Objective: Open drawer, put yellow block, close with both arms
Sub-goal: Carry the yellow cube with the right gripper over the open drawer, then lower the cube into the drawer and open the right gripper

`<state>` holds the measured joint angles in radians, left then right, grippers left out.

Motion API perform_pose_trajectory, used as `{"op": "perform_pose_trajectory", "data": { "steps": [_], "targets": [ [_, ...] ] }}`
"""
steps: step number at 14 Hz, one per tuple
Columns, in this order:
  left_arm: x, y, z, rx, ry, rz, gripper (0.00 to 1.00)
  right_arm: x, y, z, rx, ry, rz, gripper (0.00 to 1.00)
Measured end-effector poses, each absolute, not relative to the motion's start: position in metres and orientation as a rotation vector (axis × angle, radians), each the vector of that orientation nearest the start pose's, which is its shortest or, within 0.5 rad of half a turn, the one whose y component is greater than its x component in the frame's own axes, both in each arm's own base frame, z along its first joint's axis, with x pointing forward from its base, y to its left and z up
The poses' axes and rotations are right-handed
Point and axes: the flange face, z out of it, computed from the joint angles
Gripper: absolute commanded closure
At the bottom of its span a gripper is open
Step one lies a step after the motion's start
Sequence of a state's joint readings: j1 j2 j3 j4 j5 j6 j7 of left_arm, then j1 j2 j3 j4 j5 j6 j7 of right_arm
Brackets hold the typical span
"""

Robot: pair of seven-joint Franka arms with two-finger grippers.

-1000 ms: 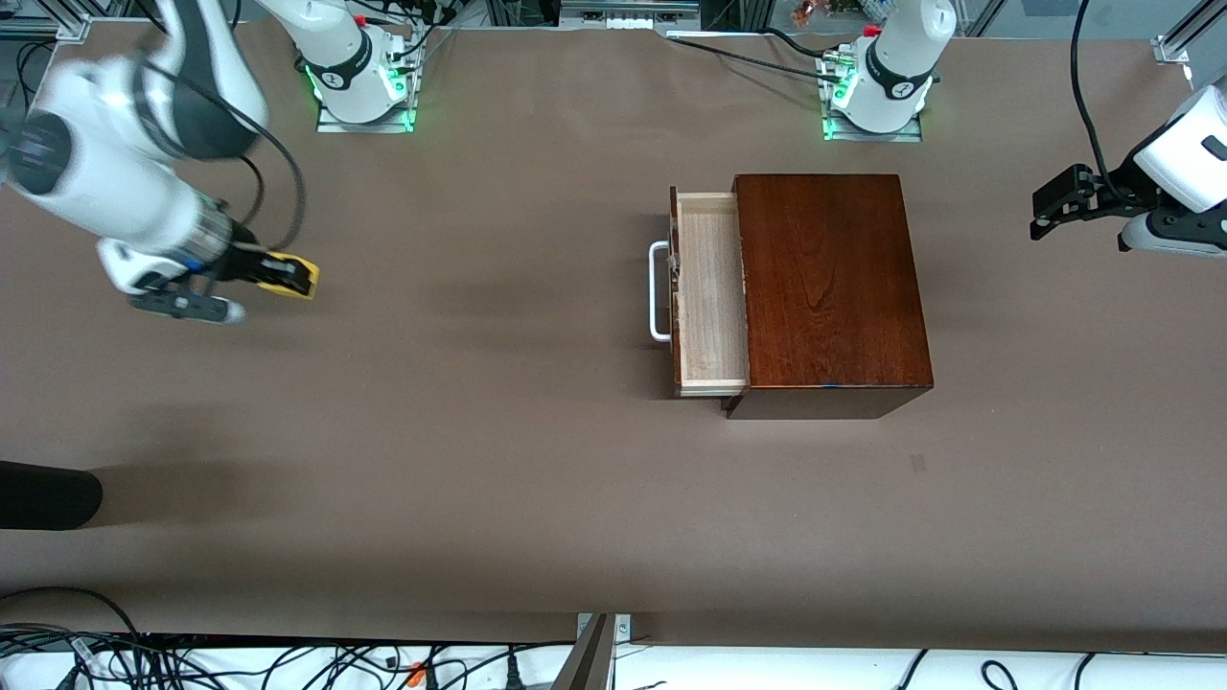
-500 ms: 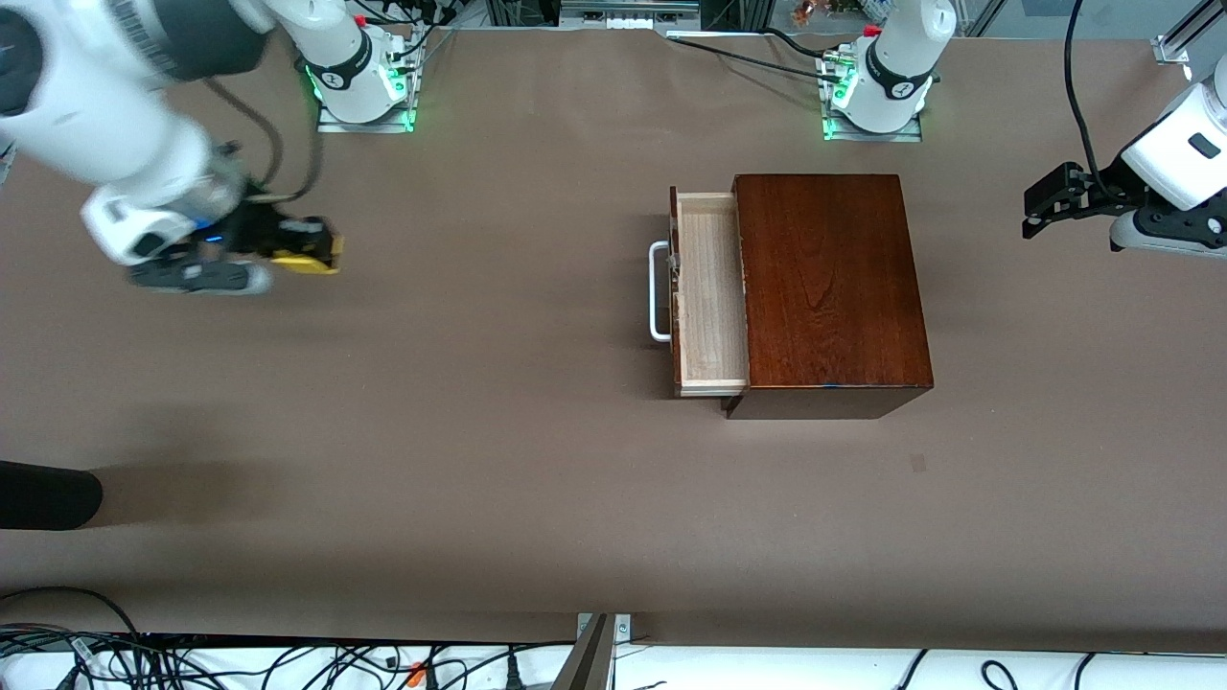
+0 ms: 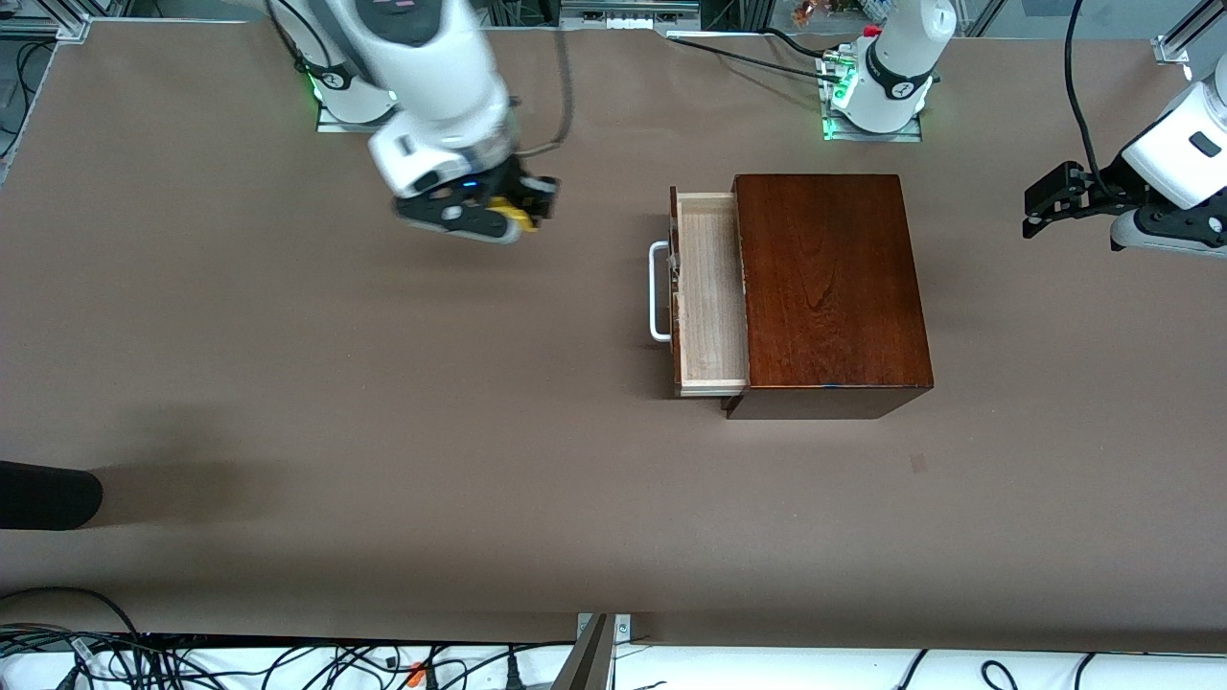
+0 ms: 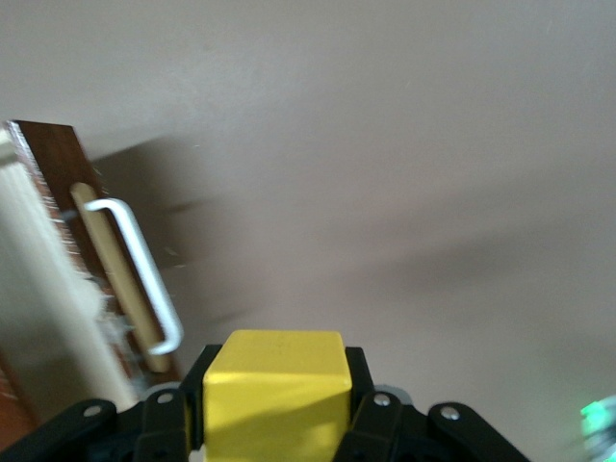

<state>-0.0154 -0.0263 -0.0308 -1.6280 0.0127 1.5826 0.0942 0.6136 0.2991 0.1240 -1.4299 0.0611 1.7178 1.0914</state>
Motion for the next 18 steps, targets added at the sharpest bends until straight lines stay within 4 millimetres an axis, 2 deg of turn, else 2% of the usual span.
{"op": "perform_pose_trajectory", "data": {
  "steps": [4,8,13,18],
  "targets": [
    [0.546,-0.024,0.613,-3.121,0.22,0.029,0.0,0.471,0.513,0.512,-2.842,1.067,0.123,0.96],
    [0.546,-0.025,0.614,-3.121,0.221,0.029,0.0,0.459,0.566,0.481,-2.576,1.507,0.15,0.96],
    [0.546,-0.026,0.613,-3.12,0.226,0.029,0.0,0.459,0.595,0.443,-2.318,1.903,0.202,0.96],
    [0.545,-0.026,0.613,-3.12,0.226,0.032,0.0,0.473,0.607,0.377,-2.225,2.036,0.214,0.96]
  ]
}}
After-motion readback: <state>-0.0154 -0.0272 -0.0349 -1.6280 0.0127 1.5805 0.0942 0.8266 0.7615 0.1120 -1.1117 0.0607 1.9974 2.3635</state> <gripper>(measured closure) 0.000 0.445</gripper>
